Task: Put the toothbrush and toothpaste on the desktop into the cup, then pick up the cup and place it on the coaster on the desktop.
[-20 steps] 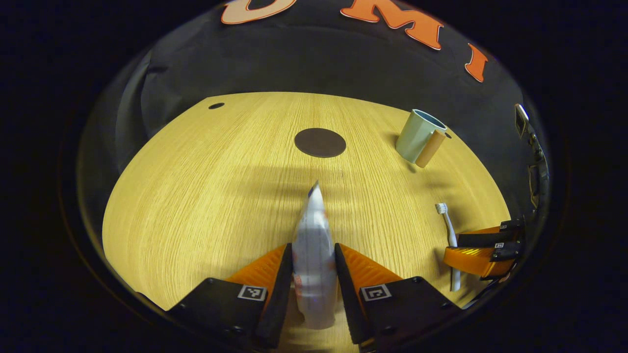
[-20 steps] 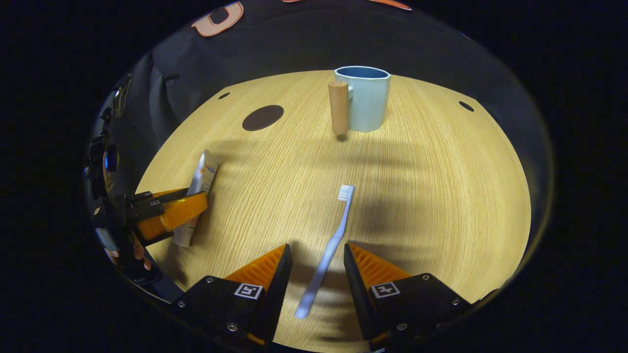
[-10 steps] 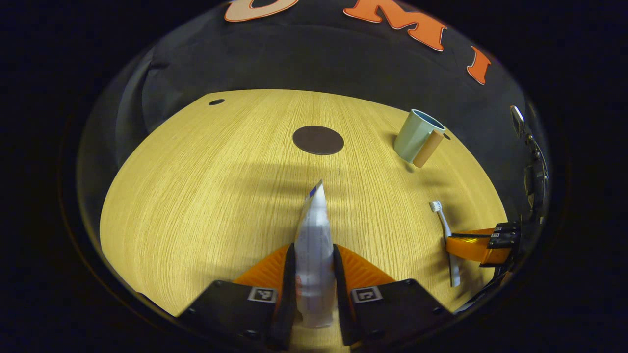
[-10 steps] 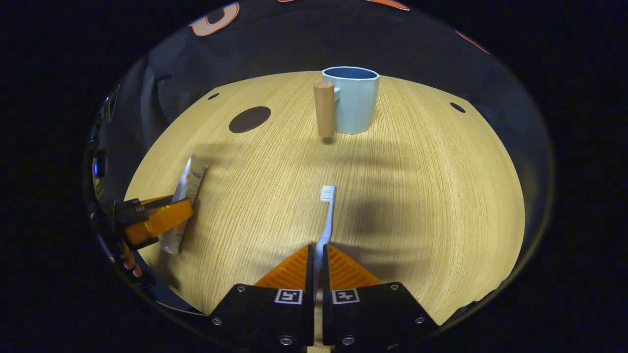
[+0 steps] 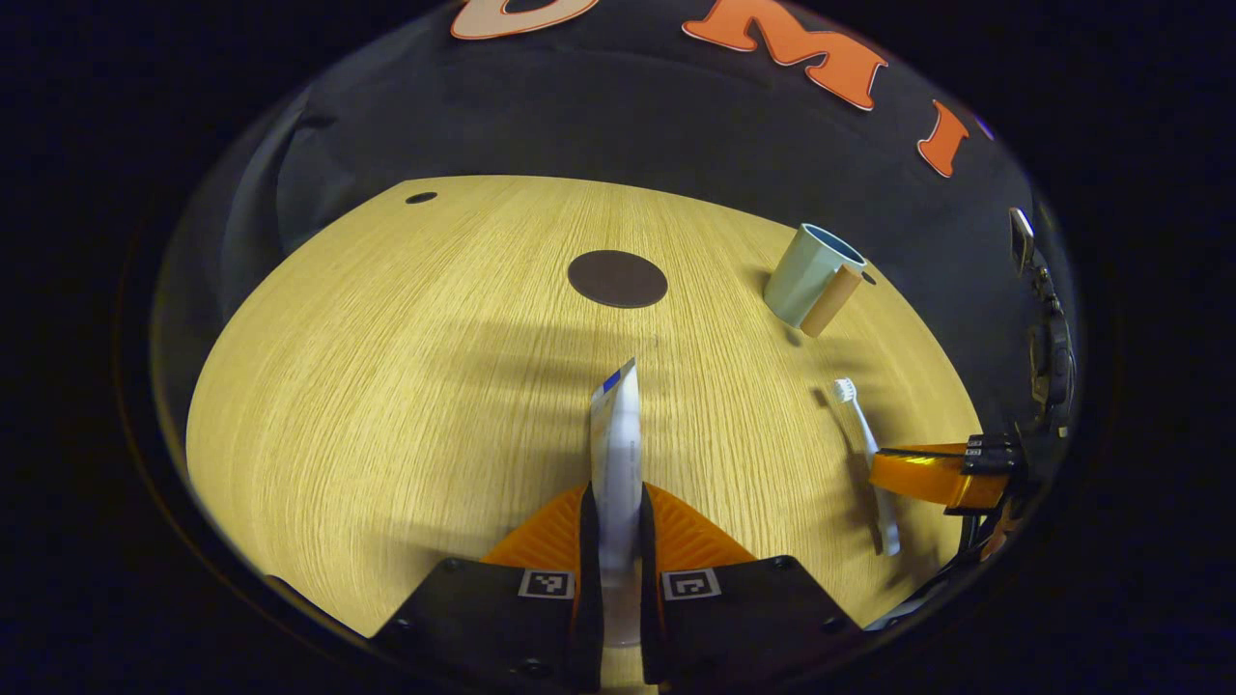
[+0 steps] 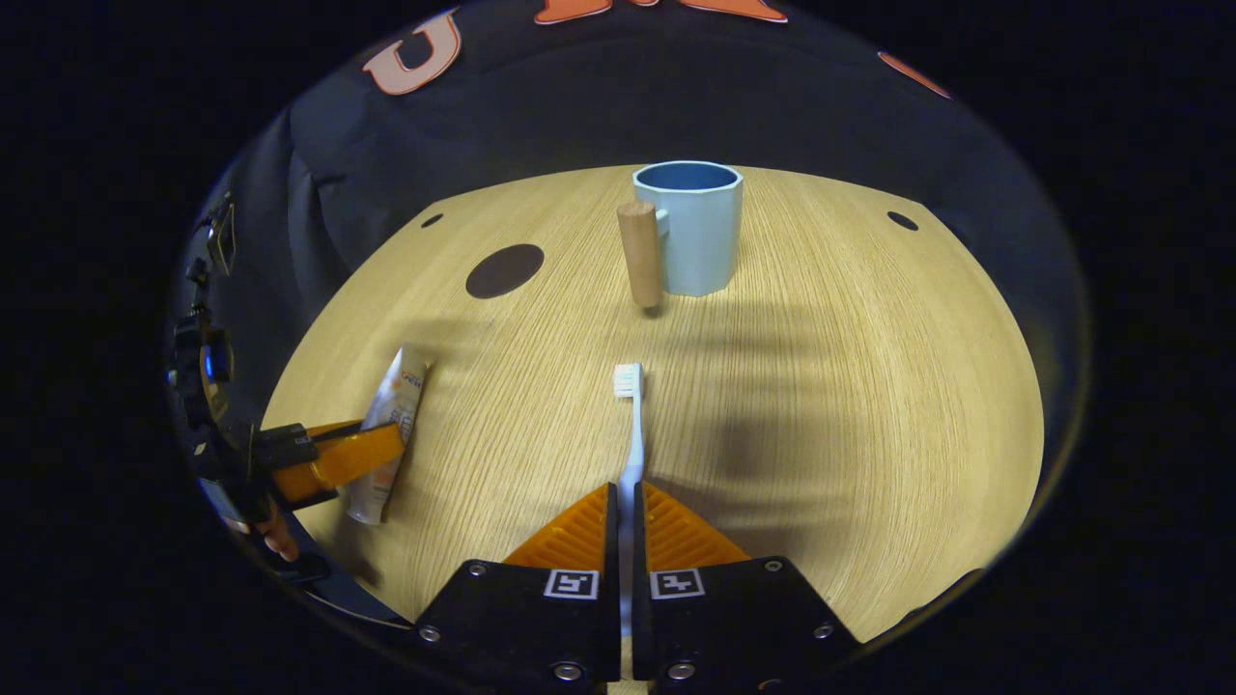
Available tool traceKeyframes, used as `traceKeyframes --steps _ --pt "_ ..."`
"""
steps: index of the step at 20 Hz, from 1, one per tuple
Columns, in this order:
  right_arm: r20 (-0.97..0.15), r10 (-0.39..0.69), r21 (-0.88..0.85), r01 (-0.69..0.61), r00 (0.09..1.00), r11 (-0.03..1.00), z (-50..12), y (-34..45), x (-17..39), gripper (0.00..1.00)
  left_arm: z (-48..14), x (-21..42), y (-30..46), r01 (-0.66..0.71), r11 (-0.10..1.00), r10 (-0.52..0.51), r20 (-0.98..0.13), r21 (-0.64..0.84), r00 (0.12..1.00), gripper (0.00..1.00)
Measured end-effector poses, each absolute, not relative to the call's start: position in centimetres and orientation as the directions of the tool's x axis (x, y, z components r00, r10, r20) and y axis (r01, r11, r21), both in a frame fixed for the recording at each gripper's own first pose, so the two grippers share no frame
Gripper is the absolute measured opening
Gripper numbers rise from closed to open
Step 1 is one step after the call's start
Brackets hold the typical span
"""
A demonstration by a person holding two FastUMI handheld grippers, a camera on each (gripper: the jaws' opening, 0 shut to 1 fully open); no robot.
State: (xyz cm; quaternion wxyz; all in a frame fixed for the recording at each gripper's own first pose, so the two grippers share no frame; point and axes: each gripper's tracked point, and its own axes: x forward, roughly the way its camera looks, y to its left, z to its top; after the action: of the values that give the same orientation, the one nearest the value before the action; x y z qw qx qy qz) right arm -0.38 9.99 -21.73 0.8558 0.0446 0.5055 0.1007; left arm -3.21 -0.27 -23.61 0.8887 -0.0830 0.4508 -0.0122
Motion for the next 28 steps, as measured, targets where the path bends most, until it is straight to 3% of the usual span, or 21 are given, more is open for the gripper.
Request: traceKeyframes --steps 15,28 --pt "-0.607 0.249 0.26 -0.108 0.755 0.96 -12.2 7.4 7.7 0.05 -22.3 -2.5 0.3 -0.083 0.986 -0.055 -0.755 -0.144 0.654 0.19" --pt "-0.316 0.215 0.239 -0.141 0.924 0.961 -5.6 7.1 15.4 0.05 -20.3 -2.6 1.3 -0.079 0.986 -0.048 -0.714 -0.144 0.698 0.19"
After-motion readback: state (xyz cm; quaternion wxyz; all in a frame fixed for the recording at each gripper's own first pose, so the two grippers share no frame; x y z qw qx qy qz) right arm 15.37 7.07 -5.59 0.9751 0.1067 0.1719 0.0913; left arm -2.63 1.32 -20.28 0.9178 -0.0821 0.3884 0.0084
